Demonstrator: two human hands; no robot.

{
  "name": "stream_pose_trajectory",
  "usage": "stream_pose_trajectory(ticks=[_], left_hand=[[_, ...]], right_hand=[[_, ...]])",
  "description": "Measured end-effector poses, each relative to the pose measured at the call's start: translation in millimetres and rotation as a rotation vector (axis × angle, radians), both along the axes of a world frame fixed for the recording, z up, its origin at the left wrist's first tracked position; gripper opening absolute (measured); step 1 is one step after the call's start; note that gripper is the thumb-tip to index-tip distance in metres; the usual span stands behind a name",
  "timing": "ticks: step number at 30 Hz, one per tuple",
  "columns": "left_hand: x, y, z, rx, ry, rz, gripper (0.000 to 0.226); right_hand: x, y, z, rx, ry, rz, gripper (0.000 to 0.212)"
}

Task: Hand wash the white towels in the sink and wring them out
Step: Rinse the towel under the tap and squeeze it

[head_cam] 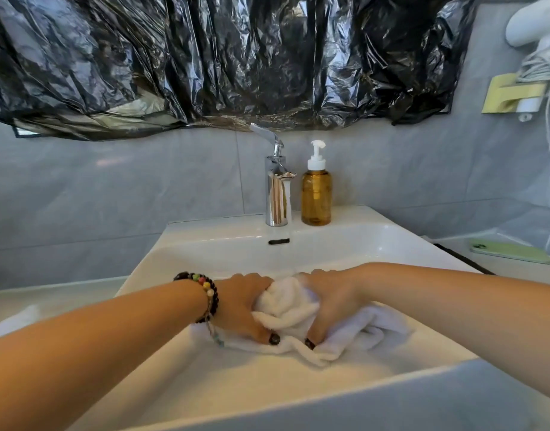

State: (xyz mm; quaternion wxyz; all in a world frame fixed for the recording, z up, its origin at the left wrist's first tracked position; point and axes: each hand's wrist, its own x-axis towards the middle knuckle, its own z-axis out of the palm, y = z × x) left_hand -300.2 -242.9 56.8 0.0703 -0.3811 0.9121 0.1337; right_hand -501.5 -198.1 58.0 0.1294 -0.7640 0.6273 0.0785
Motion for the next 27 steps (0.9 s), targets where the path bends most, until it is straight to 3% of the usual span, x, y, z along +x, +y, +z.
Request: stream_pose_trajectory(ticks=[2, 6, 11, 13, 16, 17, 18, 20, 22, 23, 24, 26, 27], left_hand=[[1, -6, -15, -0.127, 0.051, 0.0, 0.051], [-3, -10, -28, -0.202, 0.146, -0.012, 0.042], [-11, -7, -25, -0.213, 0.122, -0.007, 0.038], [-13, -8, -12, -0.097, 0.165, 0.02, 0.042], [-6, -18, 18, 0.34, 0.371, 0.156, 0.061], [-2, -21, 25, 0.507, 0.421, 0.217, 0.064], [3, -24, 30, 0.621, 0.419, 0.283, 0.073], [9, -25, 31, 0.518, 0.258, 0.379, 0.088], [8, -23, 31, 0.212, 0.065, 0.446, 0.079], [7, -22, 33, 0.099, 0.051, 0.46, 0.072], [8, -21, 36, 0.056, 0.098, 0.448, 0.068], [5, -6, 42, 0.121, 0.187, 0.341, 0.068], [1, 5, 40, 0.154, 0.176, 0.266, 0.07]], right_hand=[[1, 0, -6, -0.105, 0.016, 0.016, 0.094], [4, -5, -14, -0.263, 0.029, 0.077, 0.081], [5, -13, -4, -0.213, -0.042, 0.057, 0.062], [3, -15, 9, -0.086, -0.151, 0.016, 0.05], [-16, -13, 38, 0.171, -0.462, -0.112, 0.012], [-25, -12, 46, 0.241, -0.58, -0.177, 0.01], [-32, -10, 51, 0.289, -0.669, -0.243, 0.014], [-44, -10, 55, 0.24, -0.598, -0.333, 0.019], [-51, -14, 53, -0.075, -0.282, -0.316, 0.025], [-50, -15, 50, -0.268, -0.218, -0.281, 0.031], [-45, -10, 47, -0.388, -0.295, -0.235, 0.039], [-31, 9, 38, -0.354, -0.458, -0.058, 0.061], [-23, 19, 32, -0.271, -0.351, 0.026, 0.072]])
